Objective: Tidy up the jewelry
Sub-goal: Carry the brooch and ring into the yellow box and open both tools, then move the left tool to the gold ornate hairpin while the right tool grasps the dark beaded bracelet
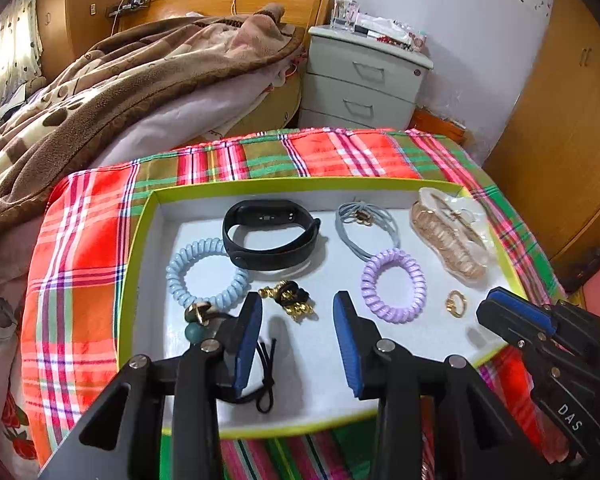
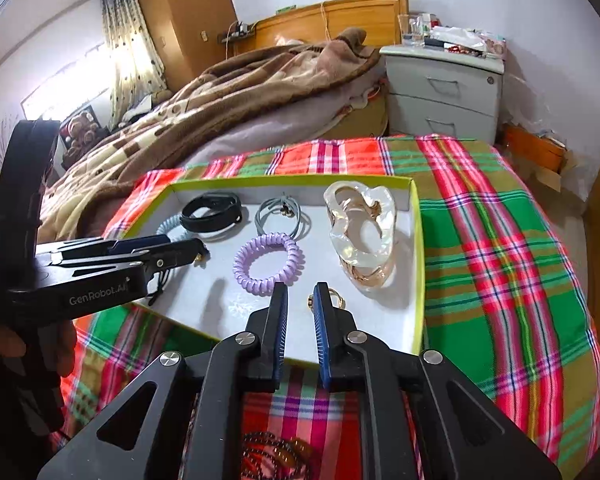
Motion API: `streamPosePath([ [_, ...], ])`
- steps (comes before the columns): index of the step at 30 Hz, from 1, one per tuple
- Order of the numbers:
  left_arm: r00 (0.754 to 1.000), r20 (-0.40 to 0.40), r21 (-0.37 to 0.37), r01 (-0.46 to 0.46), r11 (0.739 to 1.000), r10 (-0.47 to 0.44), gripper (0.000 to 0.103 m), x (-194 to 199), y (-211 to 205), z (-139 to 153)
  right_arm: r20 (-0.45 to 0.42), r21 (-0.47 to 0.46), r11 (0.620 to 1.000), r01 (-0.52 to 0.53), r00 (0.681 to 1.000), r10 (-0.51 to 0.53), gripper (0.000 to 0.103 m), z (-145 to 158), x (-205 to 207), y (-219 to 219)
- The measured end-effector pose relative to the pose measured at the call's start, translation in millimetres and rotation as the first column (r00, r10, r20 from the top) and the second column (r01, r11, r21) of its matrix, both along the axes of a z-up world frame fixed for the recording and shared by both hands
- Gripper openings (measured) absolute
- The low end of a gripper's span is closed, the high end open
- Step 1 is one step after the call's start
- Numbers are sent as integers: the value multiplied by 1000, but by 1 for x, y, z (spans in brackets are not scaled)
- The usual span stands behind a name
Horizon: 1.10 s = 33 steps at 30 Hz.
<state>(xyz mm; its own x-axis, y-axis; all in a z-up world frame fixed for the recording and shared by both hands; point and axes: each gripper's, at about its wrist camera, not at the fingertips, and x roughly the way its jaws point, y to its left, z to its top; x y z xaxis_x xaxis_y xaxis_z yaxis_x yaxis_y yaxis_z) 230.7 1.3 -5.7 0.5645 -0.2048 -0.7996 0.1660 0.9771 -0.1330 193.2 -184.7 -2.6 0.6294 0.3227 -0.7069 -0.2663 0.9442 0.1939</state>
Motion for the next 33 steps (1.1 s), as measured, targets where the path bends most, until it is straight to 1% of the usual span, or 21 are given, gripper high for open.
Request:
streamPosePath([
  [1, 1000, 6, -9, 3, 1000, -3, 39, -4, 1, 3, 6, 6, 1000, 3, 1000, -3, 15, 3, -3, -2],
  [6, 1000, 27, -23, 9, 1000, -8, 40, -25, 0, 12, 29, 24, 1000, 18, 999, -19, 25, 12, -22, -10],
  [11, 999, 31, -43, 10, 999, -9, 40, -47, 2, 16, 33, 31, 999, 27, 999, -28, 25, 14, -36, -13],
  [14, 999, 32, -39, 9, 999, -8, 41, -60, 2, 16, 30, 30, 999, 31, 999, -32, 26, 12, -45, -14],
  [17, 999, 36, -29, 9, 1000, -8, 41, -72, 0, 16, 23, 29, 999, 24, 999, -24, 26, 10, -53, -14],
  [20, 999, 45, -27, 7, 1000, -6, 41, -85, 1, 18, 13, 22, 1000, 4, 1000, -4, 32, 6, -61, -11],
  [23, 999, 45, -14, 6, 1000, -5, 41, -95, 1, 18, -1, 8, 1000, -11, 1000, 11, 33, 1, -67, -10],
  [25, 999, 46, -14, 1, 1000, -1, 41, -102, 2, 18, -17, 3, 1000, -29, 999, 29, 40, -3, -69, -8],
  [26, 999, 49, -12, -4, 1000, 4, 41, -105, 3, 18, -24, -2, 999, -35, 999, 35, 46, -5, -70, -8],
  [33, 999, 39, 3, -13, 1000, 13, 41, -123, 9, 12, -64, -33, 997, -66, 996, 64, 47, -21, -71, 1],
])
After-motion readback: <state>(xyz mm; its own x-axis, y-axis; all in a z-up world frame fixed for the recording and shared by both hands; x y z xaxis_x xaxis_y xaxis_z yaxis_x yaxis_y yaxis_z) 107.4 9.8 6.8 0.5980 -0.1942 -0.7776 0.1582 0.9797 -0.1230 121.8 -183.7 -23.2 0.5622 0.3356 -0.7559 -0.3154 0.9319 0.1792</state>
